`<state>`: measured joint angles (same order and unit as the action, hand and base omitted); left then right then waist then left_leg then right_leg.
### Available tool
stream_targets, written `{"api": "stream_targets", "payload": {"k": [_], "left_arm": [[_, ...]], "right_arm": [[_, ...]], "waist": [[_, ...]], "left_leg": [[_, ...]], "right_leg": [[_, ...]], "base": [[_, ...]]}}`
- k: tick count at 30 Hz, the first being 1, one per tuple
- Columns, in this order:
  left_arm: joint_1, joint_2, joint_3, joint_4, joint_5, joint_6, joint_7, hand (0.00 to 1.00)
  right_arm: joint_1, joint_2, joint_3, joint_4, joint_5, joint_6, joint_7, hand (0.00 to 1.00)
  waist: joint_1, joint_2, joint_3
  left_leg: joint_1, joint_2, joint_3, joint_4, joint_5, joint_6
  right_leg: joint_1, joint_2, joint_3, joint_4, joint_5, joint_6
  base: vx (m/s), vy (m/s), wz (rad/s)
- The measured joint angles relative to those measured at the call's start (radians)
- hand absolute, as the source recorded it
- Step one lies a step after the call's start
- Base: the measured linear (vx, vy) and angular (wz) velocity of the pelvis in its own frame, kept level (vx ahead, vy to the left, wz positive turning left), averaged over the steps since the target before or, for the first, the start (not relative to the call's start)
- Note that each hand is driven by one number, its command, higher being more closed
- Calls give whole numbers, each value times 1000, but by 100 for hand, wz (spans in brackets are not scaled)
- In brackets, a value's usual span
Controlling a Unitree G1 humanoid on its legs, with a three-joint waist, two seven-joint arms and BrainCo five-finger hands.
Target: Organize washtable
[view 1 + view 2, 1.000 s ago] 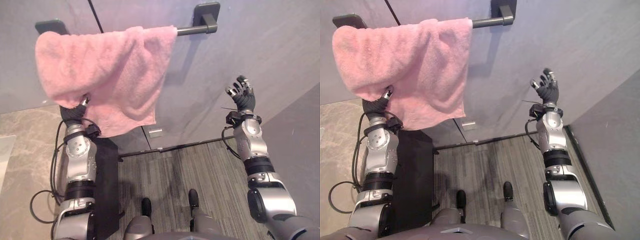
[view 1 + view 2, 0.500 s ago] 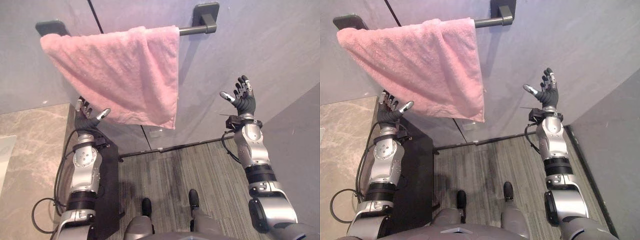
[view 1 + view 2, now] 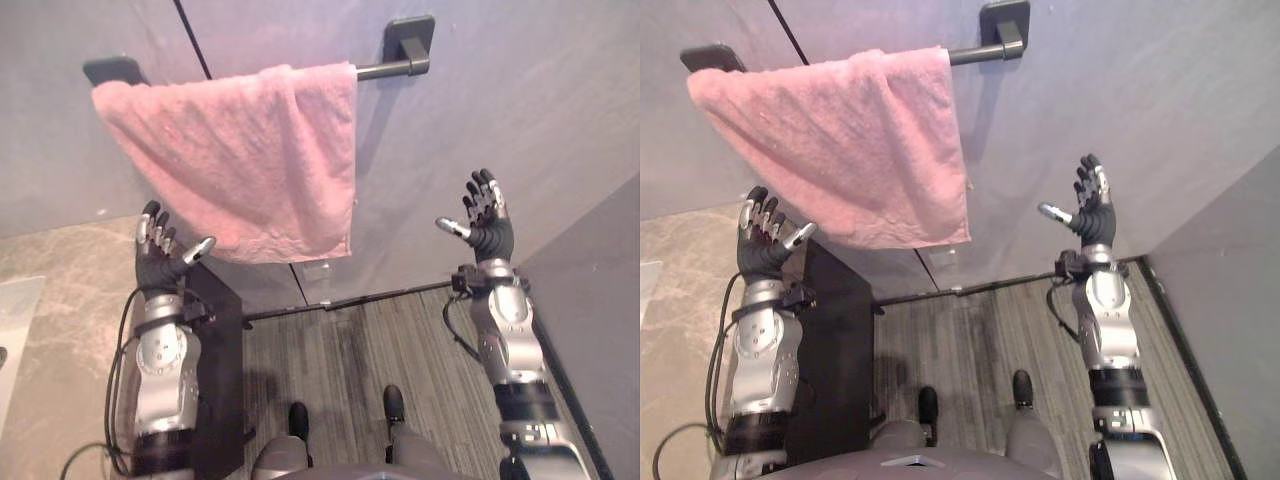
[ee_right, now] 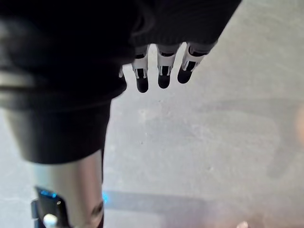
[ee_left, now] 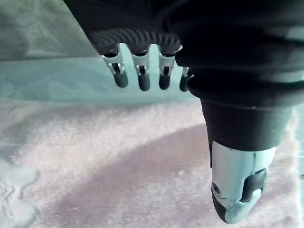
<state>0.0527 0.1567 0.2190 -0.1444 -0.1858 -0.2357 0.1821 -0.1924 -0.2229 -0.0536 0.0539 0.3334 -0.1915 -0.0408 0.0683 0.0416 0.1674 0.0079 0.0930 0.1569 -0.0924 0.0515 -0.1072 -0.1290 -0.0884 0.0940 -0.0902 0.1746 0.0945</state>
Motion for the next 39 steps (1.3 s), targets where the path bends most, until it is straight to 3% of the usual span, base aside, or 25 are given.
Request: {"api": "stream_targets", "payload": {"k": [3,9,13,17,22,27,32,39], "left_arm": [[94,-30,-1,-135,3,-9,-21,0],[246,-34,-34,-308,-14,-43,-116,0],[276,4,-72,-327,-155,-53,-191,0],[269,63,-115,-313,-288,-55,-243,0],[147,167,-214,-119,-390,-52,-270,0],[-27,212,-298,25,-448,-49,-276,0],[-220,219,-378,160,-508,-45,-253,0],[-437,246,-428,256,-568,-42,-233,0]], "right_arm": [[92,14,57,-77,1,-4,43,0],[241,18,208,-181,57,-21,160,0],[248,8,293,-181,125,-23,227,0],[217,-28,384,-166,170,-22,242,0],[44,-62,502,-28,237,-14,257,0],[-108,-60,589,84,249,1,244,0],[-232,-28,615,223,280,9,208,0],[-412,-19,620,278,320,9,161,0]], "waist": [[0,9,-7],[-3,0,-29],[-2,-11,-53],[-3,-24,-65],[-1,-28,-67],[4,-32,-67],[12,-46,-59],[10,-62,-23]], "left_leg": [[1,1,-3,0,0,0],[1,1,-10,-1,-9,-6],[-2,1,-14,-1,-12,-1],[-2,1,-15,-1,-12,-1],[-3,1,-17,-1,-7,-9],[-15,1,-22,0,-2,-4],[-30,1,-22,7,1,-2],[-39,2,-12,11,1,-1]], "right_leg": [[3,0,-6,0,-6,-1],[9,-3,-26,-1,-22,-1],[8,-4,-32,-1,-22,-1],[7,-4,-32,0,-22,-1],[7,-4,-35,0,-21,-1],[-2,-5,-37,0,-10,1],[-14,-5,-36,0,-1,-2],[-27,-4,-25,0,5,-3]], "base": [[-13,-4,4],[-25,0,5],[-2,-1,2],[0,0,0],[0,0,0],[3,0,1],[2,0,-1],[-7,-2,-4]]}}
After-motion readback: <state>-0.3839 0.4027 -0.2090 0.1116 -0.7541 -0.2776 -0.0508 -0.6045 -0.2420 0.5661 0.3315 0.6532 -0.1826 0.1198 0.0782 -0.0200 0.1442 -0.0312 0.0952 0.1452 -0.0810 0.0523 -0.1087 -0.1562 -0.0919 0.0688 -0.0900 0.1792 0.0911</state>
